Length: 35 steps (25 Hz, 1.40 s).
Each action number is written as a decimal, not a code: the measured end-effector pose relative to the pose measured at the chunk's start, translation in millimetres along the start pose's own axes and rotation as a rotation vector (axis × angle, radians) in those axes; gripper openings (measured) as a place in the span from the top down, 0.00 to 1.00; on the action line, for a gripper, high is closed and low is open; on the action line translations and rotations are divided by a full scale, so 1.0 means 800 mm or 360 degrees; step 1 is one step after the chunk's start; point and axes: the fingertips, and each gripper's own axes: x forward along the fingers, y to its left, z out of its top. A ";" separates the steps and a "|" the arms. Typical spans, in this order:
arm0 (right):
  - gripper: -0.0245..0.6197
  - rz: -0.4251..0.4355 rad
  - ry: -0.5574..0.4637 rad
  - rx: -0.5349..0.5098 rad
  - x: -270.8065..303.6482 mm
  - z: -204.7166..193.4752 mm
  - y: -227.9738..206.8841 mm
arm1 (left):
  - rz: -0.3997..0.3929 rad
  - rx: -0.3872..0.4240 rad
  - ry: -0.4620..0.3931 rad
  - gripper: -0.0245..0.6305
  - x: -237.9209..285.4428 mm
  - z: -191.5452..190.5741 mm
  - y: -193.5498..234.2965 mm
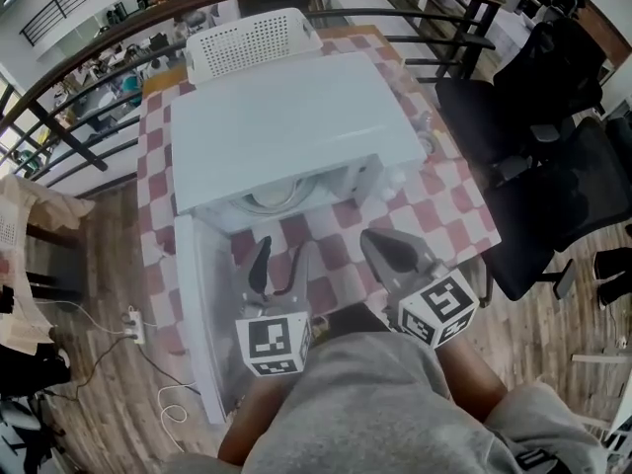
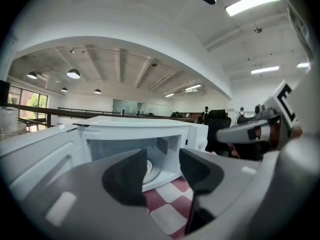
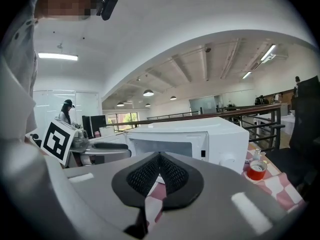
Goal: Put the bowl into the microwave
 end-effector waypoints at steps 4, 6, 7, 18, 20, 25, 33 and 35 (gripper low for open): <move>0.96 -0.0004 0.0035 -0.0002 -0.012 -0.010 0.005 | -0.0007 0.0006 0.0044 0.81 -0.013 -0.013 -0.008; 0.96 -0.0011 0.0052 -0.0005 -0.018 -0.016 0.004 | -0.0007 -0.0009 0.0053 0.88 -0.019 -0.015 -0.010; 0.96 -0.0017 0.0058 -0.0006 -0.020 -0.019 0.002 | -0.0006 -0.0015 0.0049 0.91 -0.021 -0.014 -0.012; 0.96 -0.0023 0.0081 -0.0009 -0.051 -0.035 -0.011 | -0.0095 0.0002 0.0089 0.95 -0.048 -0.016 -0.056; 0.96 -0.0021 0.0080 -0.0004 -0.061 -0.038 -0.015 | -0.0094 0.0008 0.0111 0.95 -0.057 -0.020 -0.068; 0.96 -0.0035 0.0087 0.0023 -0.108 -0.047 -0.018 | -0.0127 0.0001 0.0119 0.95 -0.078 -0.025 -0.110; 0.96 -0.0058 0.0071 0.0009 -0.183 -0.064 -0.011 | -0.0126 -0.0010 0.0056 0.95 -0.132 -0.019 -0.170; 0.96 -0.0046 0.0064 -0.0002 -0.203 -0.066 0.000 | -0.0110 -0.0012 0.0050 0.95 -0.153 -0.020 -0.183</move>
